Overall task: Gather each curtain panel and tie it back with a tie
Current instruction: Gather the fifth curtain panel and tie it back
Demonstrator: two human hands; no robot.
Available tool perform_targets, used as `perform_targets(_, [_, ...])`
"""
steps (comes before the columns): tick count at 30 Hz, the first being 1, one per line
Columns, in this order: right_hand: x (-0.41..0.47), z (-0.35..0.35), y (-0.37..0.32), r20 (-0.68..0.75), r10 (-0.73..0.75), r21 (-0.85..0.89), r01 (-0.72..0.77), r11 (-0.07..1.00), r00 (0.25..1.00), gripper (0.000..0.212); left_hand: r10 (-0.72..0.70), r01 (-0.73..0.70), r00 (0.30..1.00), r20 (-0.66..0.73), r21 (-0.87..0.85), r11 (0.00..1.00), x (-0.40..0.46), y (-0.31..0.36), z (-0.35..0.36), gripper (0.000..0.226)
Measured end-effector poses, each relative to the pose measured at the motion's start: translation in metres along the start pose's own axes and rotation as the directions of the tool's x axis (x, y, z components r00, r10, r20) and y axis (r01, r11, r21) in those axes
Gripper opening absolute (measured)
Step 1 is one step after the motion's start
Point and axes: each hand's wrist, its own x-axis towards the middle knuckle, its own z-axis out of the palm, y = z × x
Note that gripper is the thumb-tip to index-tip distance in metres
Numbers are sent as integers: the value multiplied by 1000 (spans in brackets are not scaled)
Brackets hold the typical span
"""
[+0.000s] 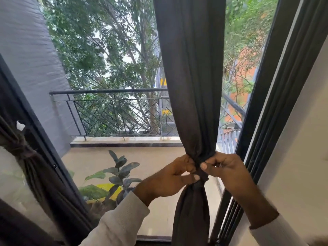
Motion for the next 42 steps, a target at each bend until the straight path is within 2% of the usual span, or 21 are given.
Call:
perform_targets(2, [-1,2,-1,30,55,-12,-55,998,998,15,80,-80,997,-5,52,995,-2,-1,1,28])
perform_targets(5, [1,4,-3,62,90,12,-91,996,994,19,196,-184,978,-68,152,971,0,-8,7,16])
perform_targets(7, [4,4,-4,74,98,17,-99,995,992,21,166,-142,977,-136,171,975,4,-10,11,17])
perform_targets(9, [6,0,-7,86,125,50,-130,990,988,14,149,-110,969,-198,196,974,4,-12,14,16])
perform_targets(12, [8,-11,-6,126,197,110,-211,971,972,19,152,-59,947,-284,311,948,0,-18,19,13])
perform_targets(16, [4,-18,1,187,280,115,-304,946,942,18,219,-23,897,-383,457,889,-11,-16,28,23])
perform_targets(18, [0,-21,7,217,312,125,-343,931,925,17,246,-17,881,-403,492,870,-16,-12,34,20])
perform_targets(23, [-13,-29,11,265,388,169,-439,882,883,22,392,-88,862,-322,666,741,-26,-12,41,9])
perform_targets(26, [-24,-25,2,234,410,152,-449,880,882,17,480,-97,847,-229,821,562,-39,-9,42,21])
perform_targets(30, [-45,3,-13,91,305,-91,-297,951,948,16,536,-129,835,-126,901,414,-67,-9,49,17])
perform_targets(32, [-57,18,-21,54,262,-175,-250,952,963,15,557,-158,827,-77,919,362,-85,-12,51,24])
perform_targets(34, [-72,29,-26,48,275,-215,-259,942,960,14,583,-190,811,-47,921,339,-107,-15,53,25])
perform_targets(37, [-100,55,-32,24,283,-246,-269,931,959,17,624,-230,780,-52,903,363,-144,-15,52,17])
perform_targets(42, [-136,90,-44,52,158,-402,-124,907,986,19,677,-300,734,-43,875,380,-185,-10,47,8])
